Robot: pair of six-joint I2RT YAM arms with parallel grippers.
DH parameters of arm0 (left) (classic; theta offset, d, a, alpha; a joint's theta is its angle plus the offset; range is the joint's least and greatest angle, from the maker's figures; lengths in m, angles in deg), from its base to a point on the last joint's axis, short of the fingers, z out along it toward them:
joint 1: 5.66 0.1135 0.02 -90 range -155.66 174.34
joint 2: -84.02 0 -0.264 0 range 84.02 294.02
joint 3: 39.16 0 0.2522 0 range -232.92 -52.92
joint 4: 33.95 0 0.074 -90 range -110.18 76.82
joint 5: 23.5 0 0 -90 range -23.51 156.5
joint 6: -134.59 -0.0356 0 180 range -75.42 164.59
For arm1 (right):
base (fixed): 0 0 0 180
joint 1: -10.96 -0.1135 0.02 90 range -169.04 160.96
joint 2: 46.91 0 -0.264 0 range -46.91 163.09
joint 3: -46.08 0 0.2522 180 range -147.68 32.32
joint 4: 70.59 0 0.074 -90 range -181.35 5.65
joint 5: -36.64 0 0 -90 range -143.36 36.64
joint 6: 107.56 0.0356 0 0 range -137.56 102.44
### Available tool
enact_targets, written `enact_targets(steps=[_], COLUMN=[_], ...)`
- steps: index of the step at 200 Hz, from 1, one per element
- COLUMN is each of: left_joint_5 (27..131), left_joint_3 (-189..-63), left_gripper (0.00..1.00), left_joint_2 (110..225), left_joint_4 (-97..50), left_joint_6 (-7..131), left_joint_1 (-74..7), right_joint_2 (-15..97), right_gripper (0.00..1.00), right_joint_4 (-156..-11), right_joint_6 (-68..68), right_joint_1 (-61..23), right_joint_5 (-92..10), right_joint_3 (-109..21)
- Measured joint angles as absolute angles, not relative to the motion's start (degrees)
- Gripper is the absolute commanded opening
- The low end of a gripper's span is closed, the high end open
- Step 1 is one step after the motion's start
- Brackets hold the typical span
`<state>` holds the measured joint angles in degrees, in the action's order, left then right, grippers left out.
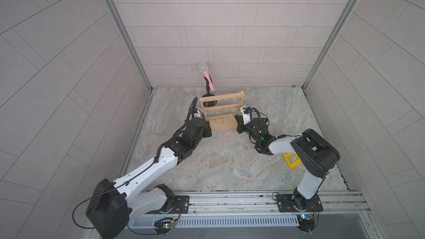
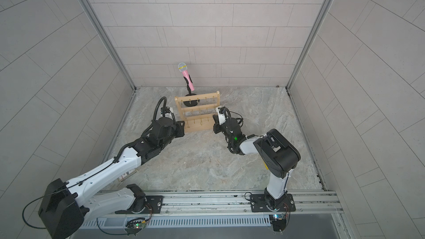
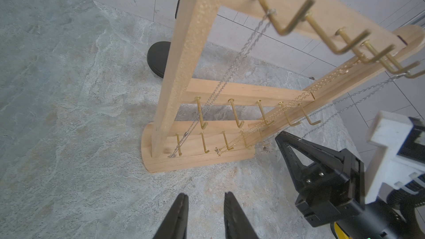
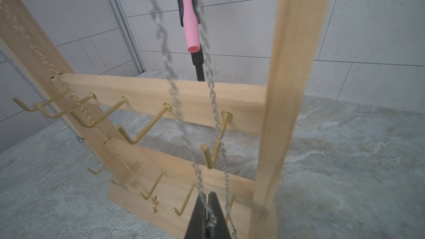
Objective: Hang the necklace on the jewelry display stand
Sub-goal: Hang the necklace on the stand.
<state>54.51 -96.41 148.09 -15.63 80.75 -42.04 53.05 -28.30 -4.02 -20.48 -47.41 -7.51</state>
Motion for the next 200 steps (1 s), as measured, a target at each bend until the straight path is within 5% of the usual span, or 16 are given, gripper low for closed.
enact_targets(steps=[200], left_joint_5=[54.7], left_joint_3=[-96.2], left_gripper=[0.31], left_joint_2=[148.1], left_joint_4=[-15.7], left_joint_6=[80.8], left_joint_1=[-41.7], right_joint_2=[53.6], right_gripper=[0.21], right_joint_4=[-29.4], right_joint_6=[-3.1], right_joint_1=[-20.5], right_joint_5=[-45.8], right_joint_3=[-9.2])
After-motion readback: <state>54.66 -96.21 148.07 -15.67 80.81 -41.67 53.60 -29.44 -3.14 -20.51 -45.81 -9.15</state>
